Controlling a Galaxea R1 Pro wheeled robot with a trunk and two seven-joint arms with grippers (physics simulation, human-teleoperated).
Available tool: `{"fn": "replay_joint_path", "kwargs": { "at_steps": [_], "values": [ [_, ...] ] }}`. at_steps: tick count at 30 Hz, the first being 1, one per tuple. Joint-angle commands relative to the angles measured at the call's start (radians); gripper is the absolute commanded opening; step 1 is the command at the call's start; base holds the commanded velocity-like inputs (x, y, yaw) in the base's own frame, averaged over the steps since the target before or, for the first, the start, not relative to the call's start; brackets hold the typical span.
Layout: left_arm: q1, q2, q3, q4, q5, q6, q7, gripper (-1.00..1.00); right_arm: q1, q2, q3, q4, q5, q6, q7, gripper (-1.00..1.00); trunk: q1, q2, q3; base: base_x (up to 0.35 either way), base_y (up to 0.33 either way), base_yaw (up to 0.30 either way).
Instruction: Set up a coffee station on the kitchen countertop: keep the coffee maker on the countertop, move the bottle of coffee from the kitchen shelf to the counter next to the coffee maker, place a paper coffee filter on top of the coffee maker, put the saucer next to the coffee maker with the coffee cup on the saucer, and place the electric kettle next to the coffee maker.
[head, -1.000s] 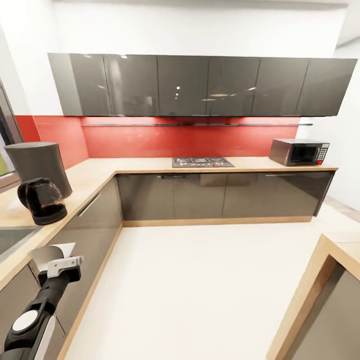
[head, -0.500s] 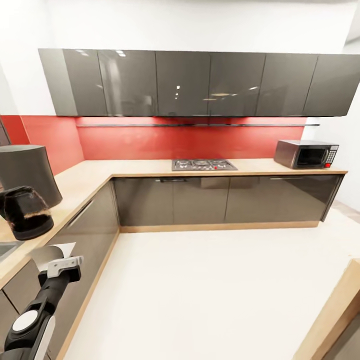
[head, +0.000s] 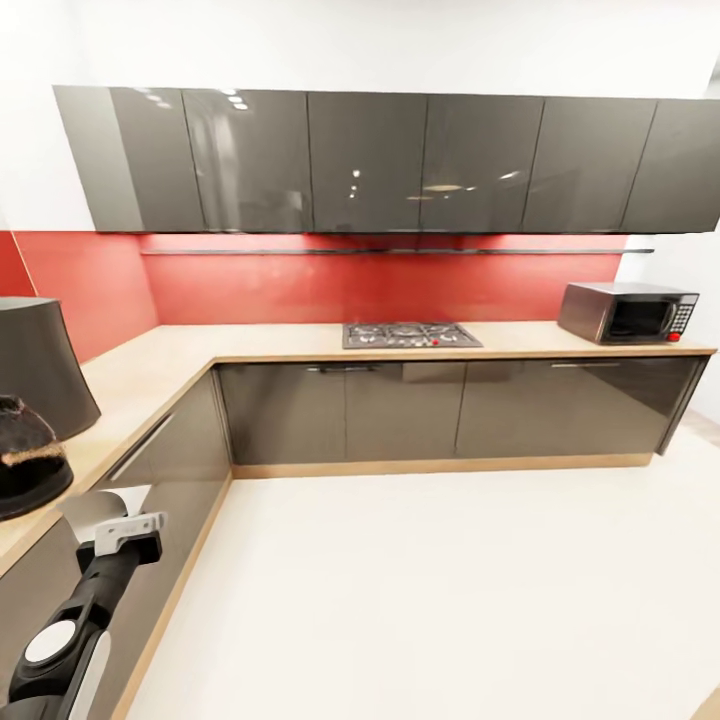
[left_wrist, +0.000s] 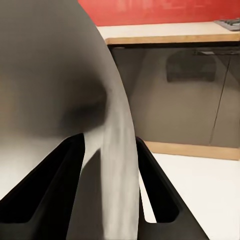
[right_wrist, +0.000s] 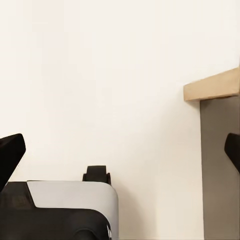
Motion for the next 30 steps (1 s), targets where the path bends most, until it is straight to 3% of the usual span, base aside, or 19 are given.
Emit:
{"fn": "replay_joint_path", "kwargs": {
  "at_steps": [1,30],
  "values": [
    [-0.001,0.0,0.0,-0.001,-0.001,0.006,-0.001,-1.0,-0.001,0.0,0.0,0.001,0.001,-0.003,-0.001,1.0,0.001,-0.001,-0.001,0.327,0.0,0.0],
    [-0.001,0.0,-0.001,-0.001,-0.001,0.007,-0.001,-1.0,-0.001,0.0,0.0,0.001,0.001,-0.003,-0.001,1.0,0.001,-0.001,-0.001,0.327,0.0,0.0]
  ]
}}
